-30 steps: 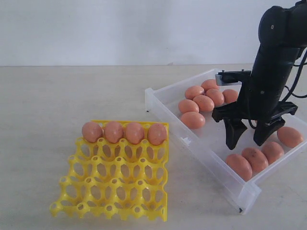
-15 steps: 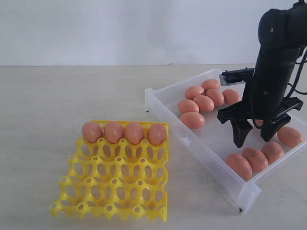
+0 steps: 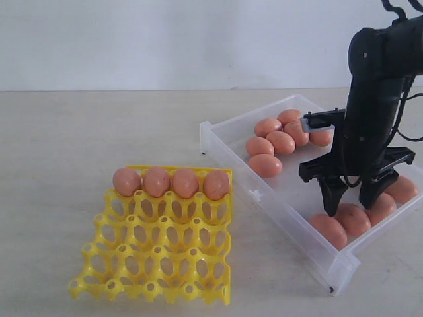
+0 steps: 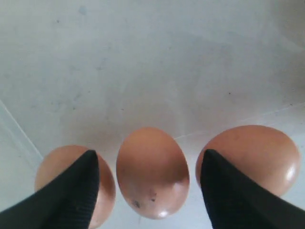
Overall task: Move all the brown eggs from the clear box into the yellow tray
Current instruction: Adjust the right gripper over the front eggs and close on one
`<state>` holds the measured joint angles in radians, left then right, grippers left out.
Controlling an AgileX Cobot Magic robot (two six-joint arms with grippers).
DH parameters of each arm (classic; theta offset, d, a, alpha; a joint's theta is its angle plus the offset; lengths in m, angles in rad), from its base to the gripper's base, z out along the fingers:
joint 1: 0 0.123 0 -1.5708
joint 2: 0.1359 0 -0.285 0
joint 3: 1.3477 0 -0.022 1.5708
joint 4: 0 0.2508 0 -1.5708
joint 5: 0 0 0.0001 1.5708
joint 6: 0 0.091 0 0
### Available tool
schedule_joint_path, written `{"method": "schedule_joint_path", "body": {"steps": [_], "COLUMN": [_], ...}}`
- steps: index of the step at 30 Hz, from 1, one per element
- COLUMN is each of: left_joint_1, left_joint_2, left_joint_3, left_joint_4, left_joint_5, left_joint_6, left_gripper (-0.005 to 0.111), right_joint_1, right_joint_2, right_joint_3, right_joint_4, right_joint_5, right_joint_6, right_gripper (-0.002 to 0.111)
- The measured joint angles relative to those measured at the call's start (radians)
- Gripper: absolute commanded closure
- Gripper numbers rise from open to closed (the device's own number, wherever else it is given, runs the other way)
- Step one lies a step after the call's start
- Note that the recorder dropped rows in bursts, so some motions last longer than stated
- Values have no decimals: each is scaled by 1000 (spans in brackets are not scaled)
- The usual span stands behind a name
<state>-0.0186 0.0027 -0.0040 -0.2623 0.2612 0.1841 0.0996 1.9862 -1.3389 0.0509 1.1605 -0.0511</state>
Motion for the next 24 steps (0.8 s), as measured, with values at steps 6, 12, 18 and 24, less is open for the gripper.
{"method": "schedule_joint_path", "body": {"steps": [6,12,18,24], "left_joint_1": [0,0,0,0], "left_joint_2": [0,0,0,0], "left_joint_3": [0,0,0,0], "left_joint_4": [0,0,0,0], "left_joint_5": [0,0,0,0], "left_joint_6": [0,0,0,0], "left_gripper": [103,103,103,103], "right_joint_1": [0,0,0,0], "right_joint_2": [37,49,49,49], "right_joint_3": [0,0,0,0], "right_joint_4": [0,0,-2,-2], "right_joint_5": [11,15,15,15], "right_joint_6": [0,0,-6,-44], "right_gripper": [55,75,108,108]}}
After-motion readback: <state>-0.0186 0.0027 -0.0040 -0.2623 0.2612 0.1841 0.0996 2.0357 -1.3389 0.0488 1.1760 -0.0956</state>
